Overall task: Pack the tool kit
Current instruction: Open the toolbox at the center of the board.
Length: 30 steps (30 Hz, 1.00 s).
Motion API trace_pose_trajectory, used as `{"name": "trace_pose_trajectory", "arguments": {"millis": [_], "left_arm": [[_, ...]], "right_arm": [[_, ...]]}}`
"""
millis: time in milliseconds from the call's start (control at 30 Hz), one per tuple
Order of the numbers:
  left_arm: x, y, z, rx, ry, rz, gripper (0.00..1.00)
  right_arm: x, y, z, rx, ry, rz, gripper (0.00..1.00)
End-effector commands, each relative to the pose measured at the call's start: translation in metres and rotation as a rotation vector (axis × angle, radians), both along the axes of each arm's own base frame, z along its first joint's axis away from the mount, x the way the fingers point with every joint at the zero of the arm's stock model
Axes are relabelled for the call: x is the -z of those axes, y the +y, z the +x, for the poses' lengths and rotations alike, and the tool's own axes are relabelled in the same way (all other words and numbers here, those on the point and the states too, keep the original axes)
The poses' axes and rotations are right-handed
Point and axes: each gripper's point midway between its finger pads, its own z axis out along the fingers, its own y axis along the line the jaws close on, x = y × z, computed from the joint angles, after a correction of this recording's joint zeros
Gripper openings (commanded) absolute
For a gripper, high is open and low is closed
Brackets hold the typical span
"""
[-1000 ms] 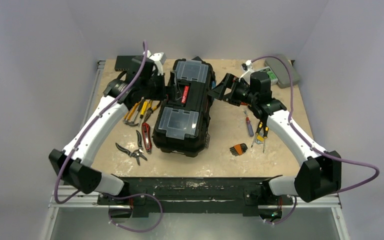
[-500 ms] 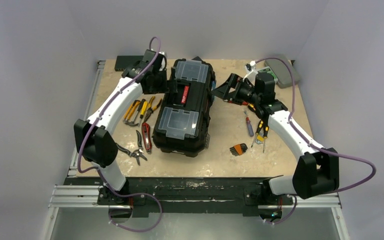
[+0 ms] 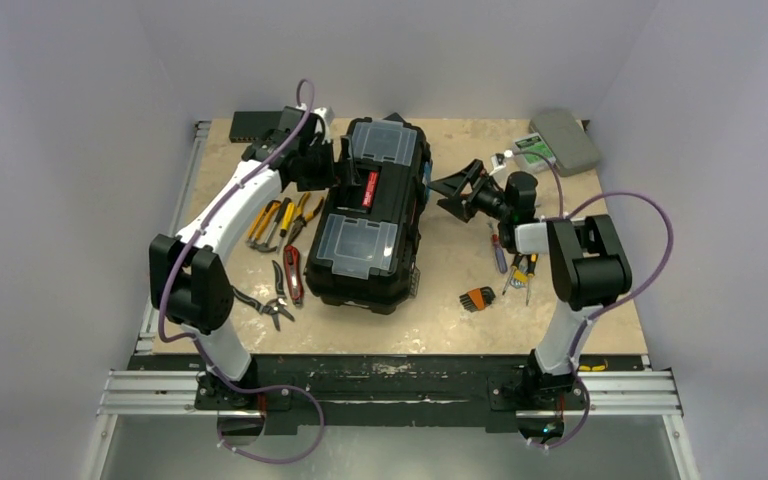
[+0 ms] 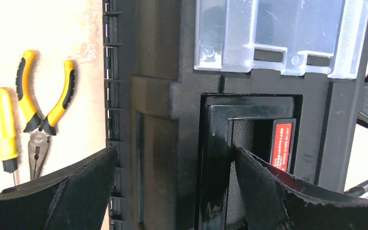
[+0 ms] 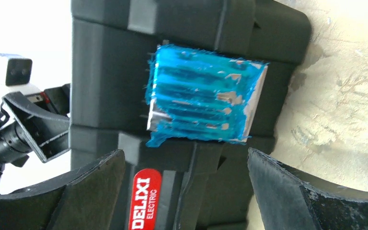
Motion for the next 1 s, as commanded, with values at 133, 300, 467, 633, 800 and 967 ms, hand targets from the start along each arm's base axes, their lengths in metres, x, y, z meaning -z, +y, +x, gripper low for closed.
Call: {"name": "trace_pose_trajectory", "arguments": {"millis": [133,300,467,633,800,967], "left_arm": [[0.02,0.007,-0.017,0.001,0.02,0.003,0.89],[0.021,0.006,-0.019,0.005,0.005,-0.009,0.89],[0.019,0.003,-0.019,0.011,0.004,-0.024,0.89],[0.017,0.004,-0.019,0.012,0.001,-0.019,0.89],[0.013,0.007,-0.02,0.01,-0.007,-0.008,0.89],[0.012,0.007,-0.018,0.006,-0.009,-0.008,0.89]], "right_arm": [[-0.034,0.007,0.01,-0.088,-0.191,0.15,0.99],[-0.034,0.009,0.013,-0.107,-0.192,0.259,0.99],[-0.024,0.009,0.023,-0.086,-0.181,0.248,0.99],[-0.014,0.012,0.028,-0.093,-0.142,0.262,0.99],[0.007,0.011,0.032,-0.07,-0.082,0.199,0.99],[0.013,0.016,0.041,-0.053,-0.073,0.164,0.99]]}}
